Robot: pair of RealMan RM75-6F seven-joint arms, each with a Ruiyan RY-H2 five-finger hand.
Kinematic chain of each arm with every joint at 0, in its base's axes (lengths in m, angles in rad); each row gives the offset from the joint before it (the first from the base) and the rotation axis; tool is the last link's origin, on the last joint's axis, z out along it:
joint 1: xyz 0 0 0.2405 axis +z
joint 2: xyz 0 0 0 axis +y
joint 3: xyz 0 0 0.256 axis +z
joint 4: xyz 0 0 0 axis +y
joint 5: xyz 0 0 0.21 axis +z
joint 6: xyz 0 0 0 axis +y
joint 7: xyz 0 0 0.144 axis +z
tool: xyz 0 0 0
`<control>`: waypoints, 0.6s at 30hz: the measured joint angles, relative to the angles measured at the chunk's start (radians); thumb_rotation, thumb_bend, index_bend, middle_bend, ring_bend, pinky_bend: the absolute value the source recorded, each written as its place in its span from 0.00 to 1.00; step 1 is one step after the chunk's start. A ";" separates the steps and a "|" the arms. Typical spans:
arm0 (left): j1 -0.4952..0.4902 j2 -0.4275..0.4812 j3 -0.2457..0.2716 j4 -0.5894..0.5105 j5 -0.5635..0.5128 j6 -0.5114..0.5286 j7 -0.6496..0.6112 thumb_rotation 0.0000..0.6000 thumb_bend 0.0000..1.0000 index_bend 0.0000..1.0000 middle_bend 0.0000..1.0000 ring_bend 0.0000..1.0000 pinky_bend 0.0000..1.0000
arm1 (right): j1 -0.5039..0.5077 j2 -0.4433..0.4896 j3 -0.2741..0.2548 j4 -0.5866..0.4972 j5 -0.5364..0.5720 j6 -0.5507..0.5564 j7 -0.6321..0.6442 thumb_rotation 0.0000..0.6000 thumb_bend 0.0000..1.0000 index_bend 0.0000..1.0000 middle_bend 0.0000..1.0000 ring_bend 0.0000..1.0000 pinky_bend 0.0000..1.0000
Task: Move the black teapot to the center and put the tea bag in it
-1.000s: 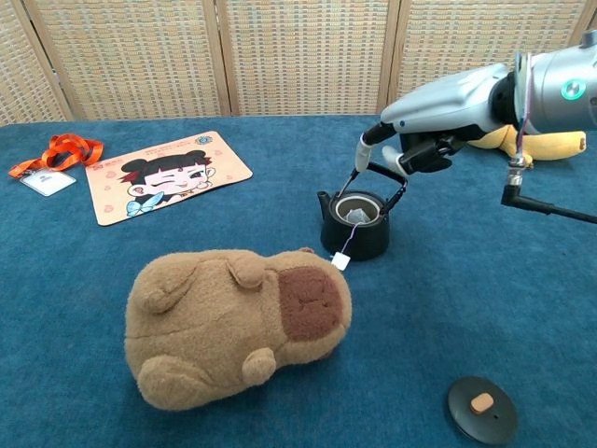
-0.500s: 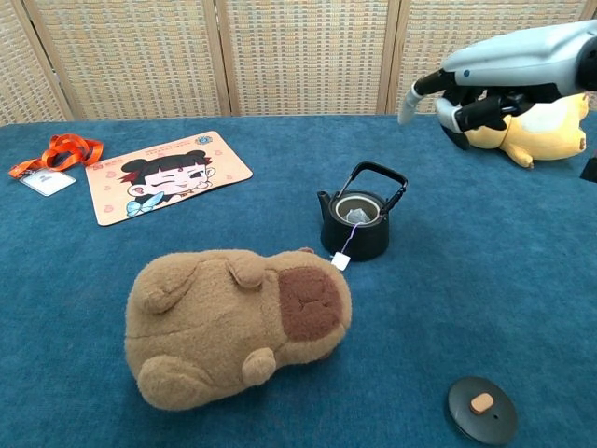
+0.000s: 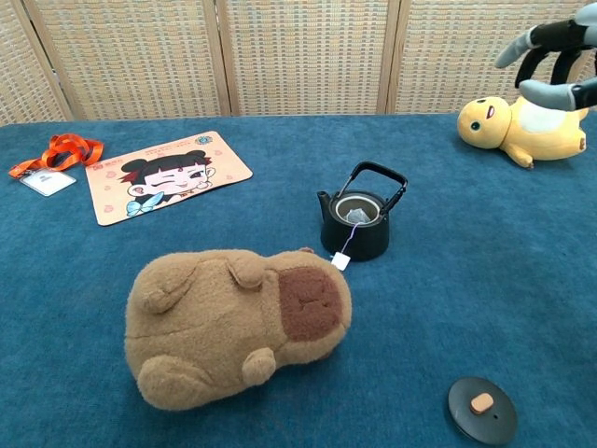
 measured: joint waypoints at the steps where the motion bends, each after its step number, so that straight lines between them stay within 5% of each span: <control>1: 0.002 -0.001 0.000 0.002 0.002 0.004 -0.003 1.00 0.47 0.10 0.00 0.00 0.00 | -0.015 -0.001 0.001 -0.002 -0.006 0.013 0.004 0.28 0.62 0.19 0.28 0.29 0.52; 9: 0.015 -0.006 0.016 0.034 0.027 0.014 -0.036 1.00 0.47 0.10 0.00 0.00 0.00 | -0.147 -0.018 0.006 -0.016 -0.037 0.131 0.025 0.31 0.61 0.18 0.22 0.18 0.38; 18: 0.049 -0.027 0.053 0.077 0.069 0.041 -0.060 1.00 0.47 0.10 0.00 0.00 0.00 | -0.304 -0.045 -0.024 -0.008 -0.090 0.239 0.046 0.39 0.61 0.18 0.20 0.16 0.35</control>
